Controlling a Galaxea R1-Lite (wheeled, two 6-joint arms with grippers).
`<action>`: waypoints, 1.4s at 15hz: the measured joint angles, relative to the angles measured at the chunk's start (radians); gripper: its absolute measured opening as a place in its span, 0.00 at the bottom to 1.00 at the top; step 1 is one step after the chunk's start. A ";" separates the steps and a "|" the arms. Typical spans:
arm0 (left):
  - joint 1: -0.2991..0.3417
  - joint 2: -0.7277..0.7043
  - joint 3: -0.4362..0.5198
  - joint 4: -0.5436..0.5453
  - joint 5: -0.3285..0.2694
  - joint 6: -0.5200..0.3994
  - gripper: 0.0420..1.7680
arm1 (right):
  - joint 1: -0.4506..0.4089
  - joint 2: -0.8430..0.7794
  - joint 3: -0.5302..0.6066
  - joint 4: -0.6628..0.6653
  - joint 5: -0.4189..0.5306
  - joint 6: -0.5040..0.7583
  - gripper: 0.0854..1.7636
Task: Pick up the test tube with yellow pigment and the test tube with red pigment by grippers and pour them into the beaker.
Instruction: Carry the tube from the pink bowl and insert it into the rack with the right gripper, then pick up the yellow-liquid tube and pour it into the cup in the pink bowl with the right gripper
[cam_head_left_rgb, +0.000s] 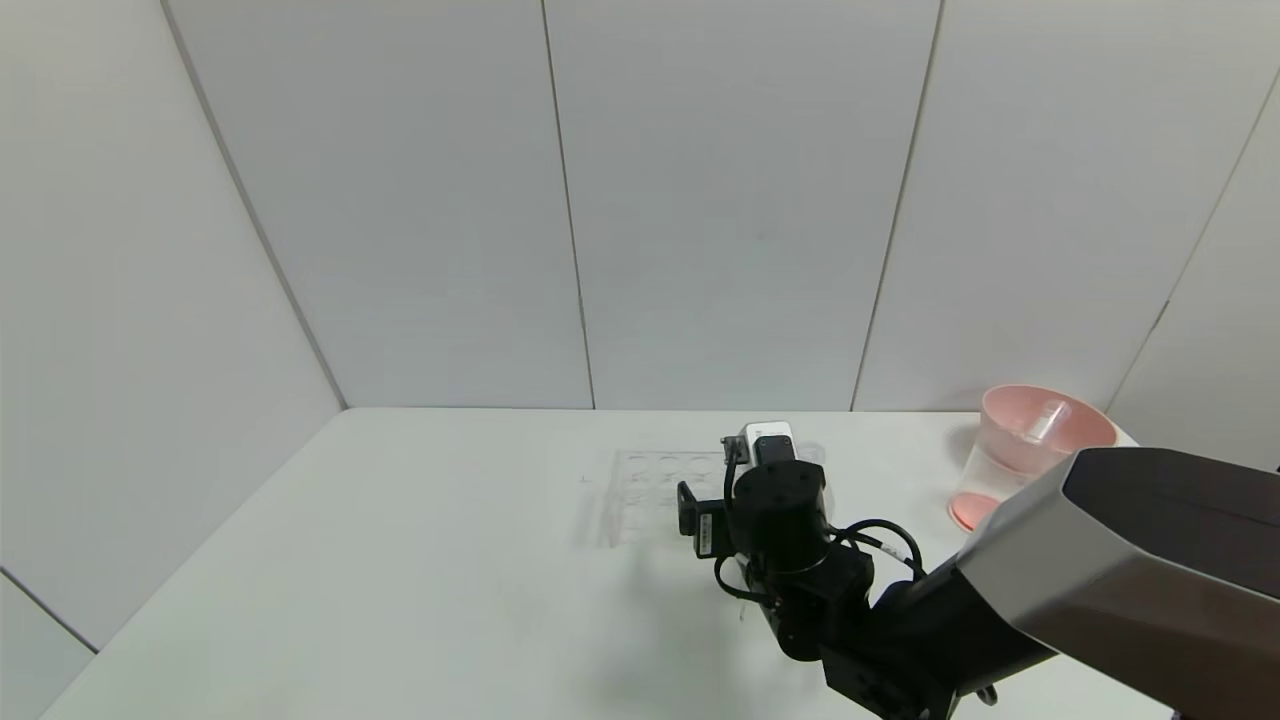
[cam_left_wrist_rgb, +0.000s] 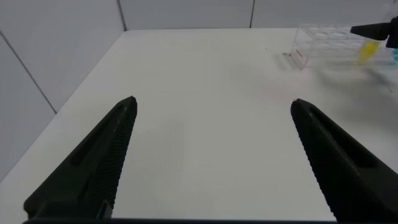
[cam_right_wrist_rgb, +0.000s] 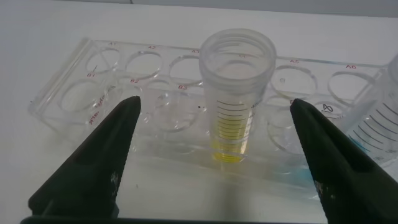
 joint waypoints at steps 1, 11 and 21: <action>0.000 0.000 0.000 0.000 0.000 0.000 1.00 | -0.006 0.004 -0.009 0.018 -0.001 0.008 0.90; 0.000 0.000 0.000 0.000 0.000 0.000 1.00 | -0.022 0.021 -0.041 0.039 -0.009 0.014 0.43; 0.000 0.000 0.000 0.000 0.000 0.000 1.00 | -0.009 -0.077 -0.054 0.033 0.006 -0.003 0.26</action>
